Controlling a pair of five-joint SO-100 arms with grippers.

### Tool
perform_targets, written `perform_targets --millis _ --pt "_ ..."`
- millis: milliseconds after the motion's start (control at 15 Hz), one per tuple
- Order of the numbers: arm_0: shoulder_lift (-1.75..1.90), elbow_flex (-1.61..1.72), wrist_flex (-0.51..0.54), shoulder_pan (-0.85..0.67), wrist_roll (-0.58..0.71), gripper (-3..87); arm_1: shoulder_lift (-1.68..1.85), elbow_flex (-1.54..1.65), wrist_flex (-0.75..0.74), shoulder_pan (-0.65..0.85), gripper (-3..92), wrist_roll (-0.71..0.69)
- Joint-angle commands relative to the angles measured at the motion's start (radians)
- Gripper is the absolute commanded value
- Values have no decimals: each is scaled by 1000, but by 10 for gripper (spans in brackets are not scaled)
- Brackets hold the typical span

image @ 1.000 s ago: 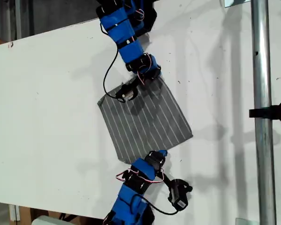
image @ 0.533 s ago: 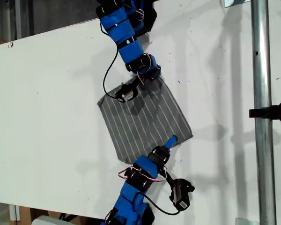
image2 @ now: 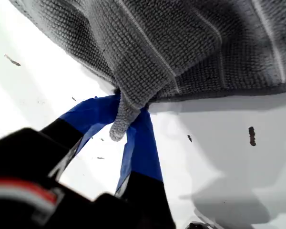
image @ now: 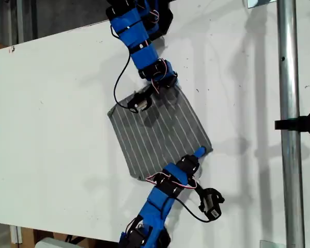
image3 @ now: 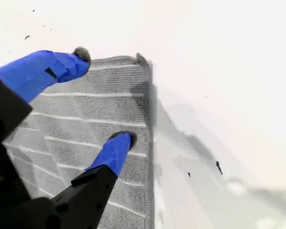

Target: Grasp corners of a towel and fold twice.

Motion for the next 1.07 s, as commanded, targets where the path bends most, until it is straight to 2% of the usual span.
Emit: perform_targets --millis 0,267,533,667,800,1000 --pt "-41 -123 -8 2 8 261 21 -41 -3 2 -1 -17" --pt "-212 -278 44 -43 14 258 25 -41 -3 -2 -1 -20" --pt "-393 -356 23 -84 11 219 44 -41 -2 3 -1 -21" --pt "-426 -356 26 -98 -5 171 51 -41 2 3 -1 -21" --pt "-448 -356 37 -103 -21 46 61 -41 9 3 -1 -21" --pt "-488 -354 61 -112 -48 16 92 -41 31 2 -1 -21"
